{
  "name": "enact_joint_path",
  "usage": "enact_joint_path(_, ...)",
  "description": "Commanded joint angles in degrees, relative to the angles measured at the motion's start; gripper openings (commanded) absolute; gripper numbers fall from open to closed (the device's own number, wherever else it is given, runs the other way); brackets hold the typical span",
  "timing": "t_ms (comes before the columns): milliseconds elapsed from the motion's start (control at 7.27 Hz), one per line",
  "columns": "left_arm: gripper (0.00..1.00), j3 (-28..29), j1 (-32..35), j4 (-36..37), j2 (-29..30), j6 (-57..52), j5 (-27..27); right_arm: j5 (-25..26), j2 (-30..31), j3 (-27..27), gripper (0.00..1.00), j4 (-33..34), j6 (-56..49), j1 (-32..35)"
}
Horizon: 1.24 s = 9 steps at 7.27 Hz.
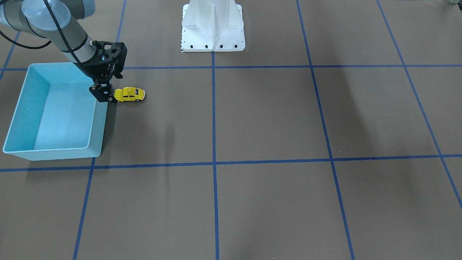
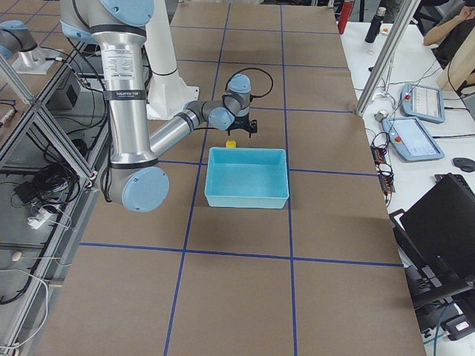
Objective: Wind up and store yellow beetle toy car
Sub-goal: 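Close the right gripper on the yellow car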
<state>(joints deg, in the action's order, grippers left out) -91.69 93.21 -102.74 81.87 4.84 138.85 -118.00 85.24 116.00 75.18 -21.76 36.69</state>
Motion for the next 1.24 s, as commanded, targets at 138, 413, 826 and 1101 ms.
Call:
enact_joint_path(138, 1.00, 0.0, 0.0, 0.0, 0.0, -0.1, -0.1, 4.1, 1.2, -0.9, 1.00, -0.3, -0.1, -4.3)
enact_joint_path(413, 1.00, 0.2, 0.0, 0.0, 0.3, -0.2, -0.1, 6.3, 0.8, -1.9, 1.00, -0.5, 1.2, -6.7)
enact_joint_path(826, 1.00, 0.5, 0.0, 0.0, 0.5, -0.2, -0.1, 8.3, 0.4, -2.9, 1.00, -0.8, 2.1, -8.6)
enact_joint_path(1101, 1.00, 0.7, 0.0, 0.1, 0.6, -0.2, -0.1, 8.8, -0.4, -3.7, 1.00, -0.8, 2.3, -9.6)
